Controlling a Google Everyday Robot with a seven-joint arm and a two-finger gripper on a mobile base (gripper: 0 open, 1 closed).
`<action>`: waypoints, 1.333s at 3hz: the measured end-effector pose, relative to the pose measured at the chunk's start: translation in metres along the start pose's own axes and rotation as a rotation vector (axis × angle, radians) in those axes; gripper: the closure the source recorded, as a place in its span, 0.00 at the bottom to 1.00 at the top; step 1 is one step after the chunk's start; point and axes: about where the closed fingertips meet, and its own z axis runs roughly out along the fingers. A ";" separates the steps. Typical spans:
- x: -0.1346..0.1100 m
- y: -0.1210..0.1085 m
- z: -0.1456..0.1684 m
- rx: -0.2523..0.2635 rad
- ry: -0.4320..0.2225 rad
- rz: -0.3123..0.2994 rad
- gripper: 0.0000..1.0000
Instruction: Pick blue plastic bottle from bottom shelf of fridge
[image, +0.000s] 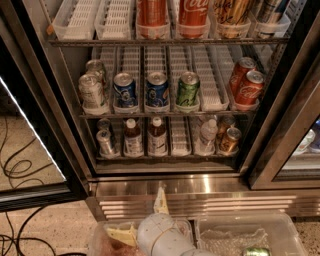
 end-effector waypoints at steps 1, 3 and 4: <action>0.008 -0.013 0.006 0.046 -0.024 -0.021 0.00; 0.026 -0.015 0.029 0.062 -0.045 -0.003 0.00; 0.024 -0.016 0.036 0.097 -0.089 0.002 0.00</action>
Offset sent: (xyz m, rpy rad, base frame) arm 0.0269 -0.0088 -0.0341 0.0050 -0.0696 -0.0767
